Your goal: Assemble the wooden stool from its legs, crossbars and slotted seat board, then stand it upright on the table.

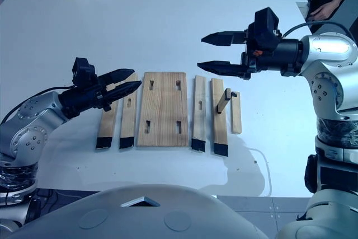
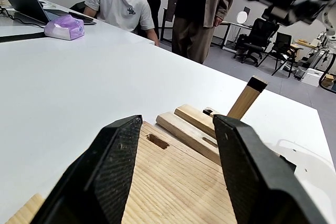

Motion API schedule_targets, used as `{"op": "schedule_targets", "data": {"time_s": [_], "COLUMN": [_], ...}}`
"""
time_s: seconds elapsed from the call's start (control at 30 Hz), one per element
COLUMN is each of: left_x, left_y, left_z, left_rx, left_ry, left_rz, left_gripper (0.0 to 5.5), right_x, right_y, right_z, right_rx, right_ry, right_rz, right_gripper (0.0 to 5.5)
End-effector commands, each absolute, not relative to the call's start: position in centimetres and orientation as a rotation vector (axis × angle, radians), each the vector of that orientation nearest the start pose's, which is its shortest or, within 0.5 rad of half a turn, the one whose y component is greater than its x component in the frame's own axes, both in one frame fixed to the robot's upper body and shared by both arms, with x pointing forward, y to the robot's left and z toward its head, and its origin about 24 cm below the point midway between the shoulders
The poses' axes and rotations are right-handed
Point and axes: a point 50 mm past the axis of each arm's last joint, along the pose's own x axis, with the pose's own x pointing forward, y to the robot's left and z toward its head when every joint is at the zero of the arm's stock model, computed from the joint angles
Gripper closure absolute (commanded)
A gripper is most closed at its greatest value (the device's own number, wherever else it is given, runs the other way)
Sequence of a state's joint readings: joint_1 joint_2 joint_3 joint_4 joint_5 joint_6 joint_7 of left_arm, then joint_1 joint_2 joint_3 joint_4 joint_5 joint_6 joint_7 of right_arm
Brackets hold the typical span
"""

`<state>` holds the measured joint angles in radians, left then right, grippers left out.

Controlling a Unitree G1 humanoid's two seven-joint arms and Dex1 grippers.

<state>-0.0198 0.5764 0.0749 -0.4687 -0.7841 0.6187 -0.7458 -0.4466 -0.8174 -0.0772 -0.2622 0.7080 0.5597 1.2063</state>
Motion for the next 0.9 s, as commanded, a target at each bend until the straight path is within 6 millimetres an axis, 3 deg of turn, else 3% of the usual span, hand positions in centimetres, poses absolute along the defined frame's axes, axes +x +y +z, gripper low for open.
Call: {"op": "schedule_targets", "data": {"time_s": [0.03,0.13,0.2,0.3,0.4,0.47,0.6,0.7,0.8,0.9], "left_x": [22.1,22.2,22.3,22.5,22.8,22.8,22.5,22.2,21.9,21.4], "left_y": [16.9,16.9,16.9,16.9,16.9,17.0,17.1,17.0,17.3,17.7], "left_z": [13.1,13.2,13.2,13.3,13.4,13.5,13.3,13.2,13.0,12.9], "left_rx": [-0.151,-0.148,-0.147,-0.145,-0.139,-0.138,-0.144,-0.154,-0.16,-0.165], "left_ry": [0.139,0.142,0.146,0.152,0.158,0.16,0.162,0.154,0.148,0.145], "left_rz": [-1.049,-1.058,-1.067,-1.082,-1.099,-1.102,-1.094,-1.081,-1.051,-1.016], "left_gripper": [2.99,2.99,2.99,2.99,2.99,2.99,2.99,2.99,2.99,2.99], "right_x": [25.1,24.6,24.4,24.5,24.2,24.4,24.8,24.4,22.4,19.6], "right_y": [-17.6,-17.3,-17.7,-18.7,-19.0,-18.7,-18.1,-18.4,-18.2,-18.1], "right_z": [21.9,21.0,18.5,13.0,10.3,10.9,14.0,17.7,20.8,20.8], "right_rx": [-0.231,-0.221,-0.2,-0.147,-0.125,-0.101,-0.07,-0.058,-0.01,0.014], "right_ry": [-0.021,0.013,0.103,0.266,0.32,0.274,0.148,0.047,-0.006,0.079], "right_rz": [1.424,1.442,1.432,1.379,1.35,1.346,1.341,1.33,1.38,1.442], "right_gripper": [2.59,2.59,2.59,2.59,2.59,2.59,2.59,2.59,2.59,2.59]}}
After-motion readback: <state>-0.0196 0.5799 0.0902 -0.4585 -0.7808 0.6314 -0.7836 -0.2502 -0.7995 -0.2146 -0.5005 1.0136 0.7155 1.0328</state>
